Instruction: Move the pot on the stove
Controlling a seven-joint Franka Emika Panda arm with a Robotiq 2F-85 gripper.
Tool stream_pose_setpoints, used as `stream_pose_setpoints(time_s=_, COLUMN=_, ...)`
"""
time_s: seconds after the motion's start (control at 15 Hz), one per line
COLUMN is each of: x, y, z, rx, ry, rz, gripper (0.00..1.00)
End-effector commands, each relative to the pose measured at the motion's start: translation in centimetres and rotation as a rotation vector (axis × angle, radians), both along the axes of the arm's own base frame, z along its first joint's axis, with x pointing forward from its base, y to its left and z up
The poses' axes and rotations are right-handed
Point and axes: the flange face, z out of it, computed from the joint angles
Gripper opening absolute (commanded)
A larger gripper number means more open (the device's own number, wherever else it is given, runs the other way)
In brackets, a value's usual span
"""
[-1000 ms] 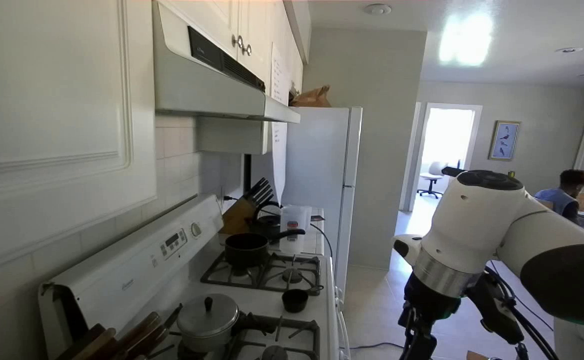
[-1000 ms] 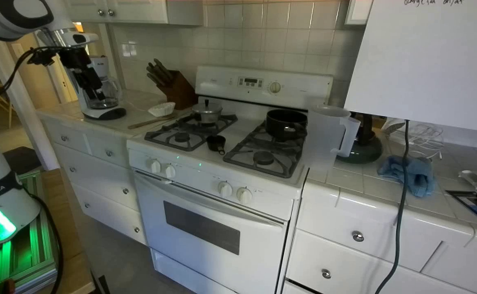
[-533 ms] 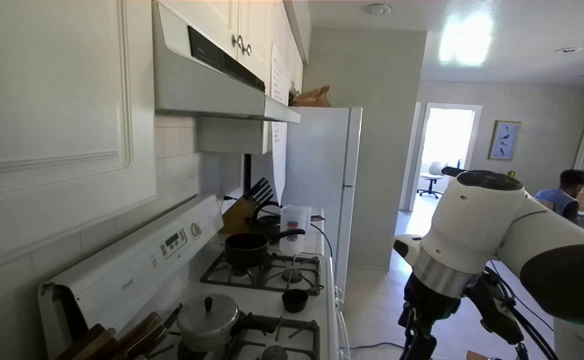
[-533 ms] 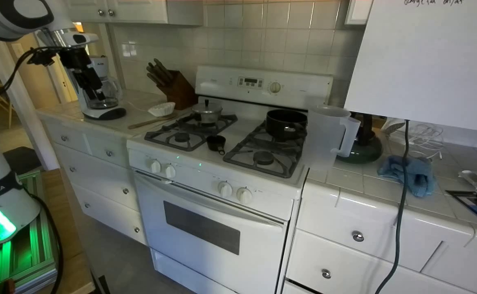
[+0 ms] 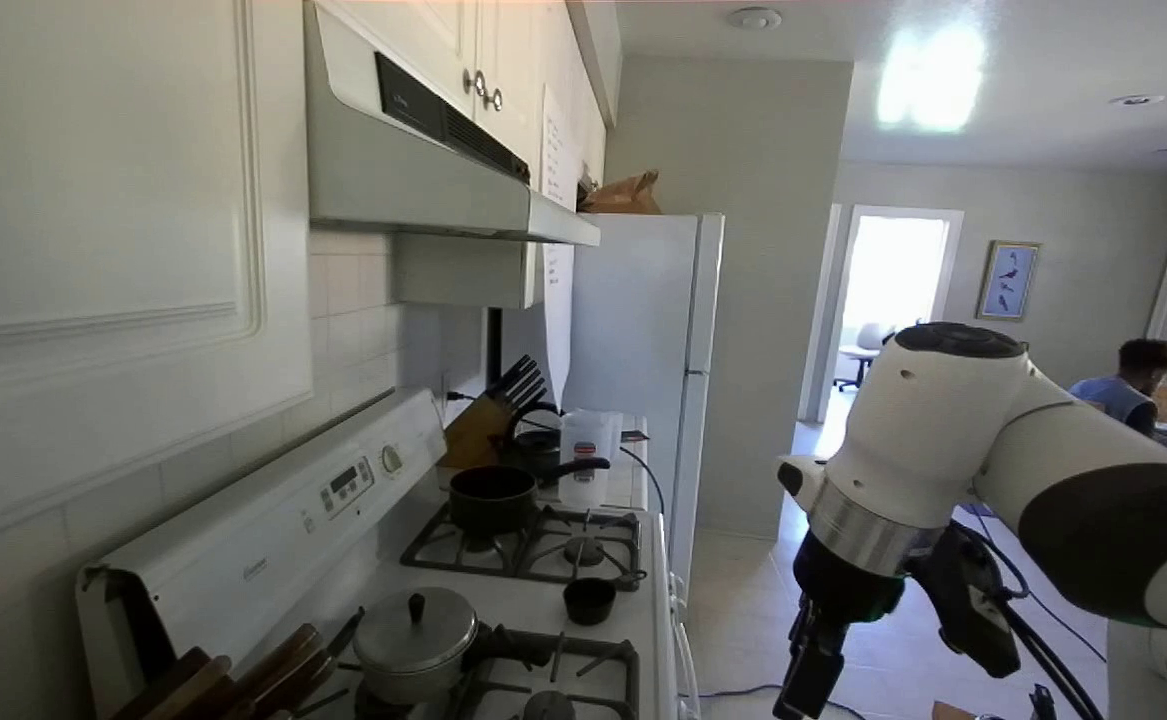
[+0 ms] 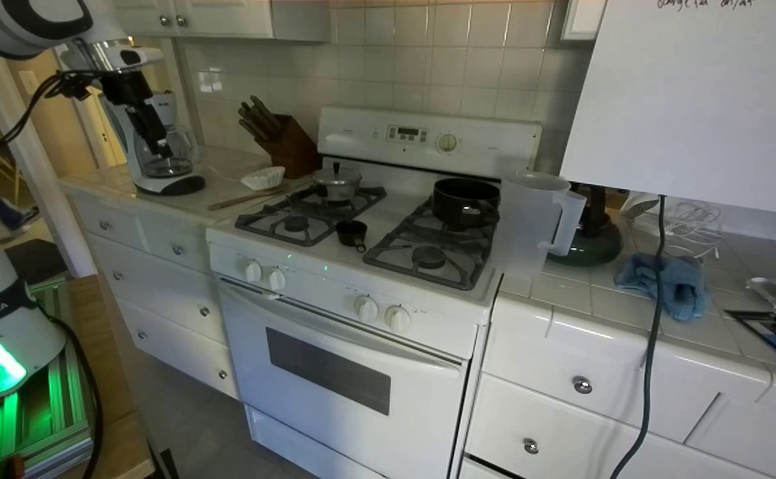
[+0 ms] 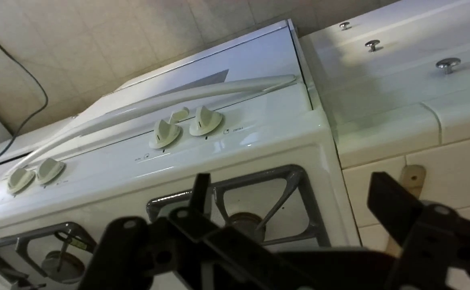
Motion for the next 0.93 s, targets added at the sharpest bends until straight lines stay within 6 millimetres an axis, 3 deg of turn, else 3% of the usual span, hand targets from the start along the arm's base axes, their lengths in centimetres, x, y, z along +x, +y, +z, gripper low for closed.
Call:
stream_pose_setpoints(time_s=0.0, x=3.6, y=-0.2, z=0.0, rx=0.041, ry=0.028, rz=-0.182, gripper=1.00)
stream_pose_setpoints(time_s=0.4, x=11.2, y=-2.0, z=0.1, rx=0.062, ry=0.060, rz=-0.294, gripper=1.00)
stream_pose_setpoints(time_s=0.87, x=19.3, y=-3.0, z=-1.6, rx=0.053, ry=0.121, rz=-0.160, gripper=1.00)
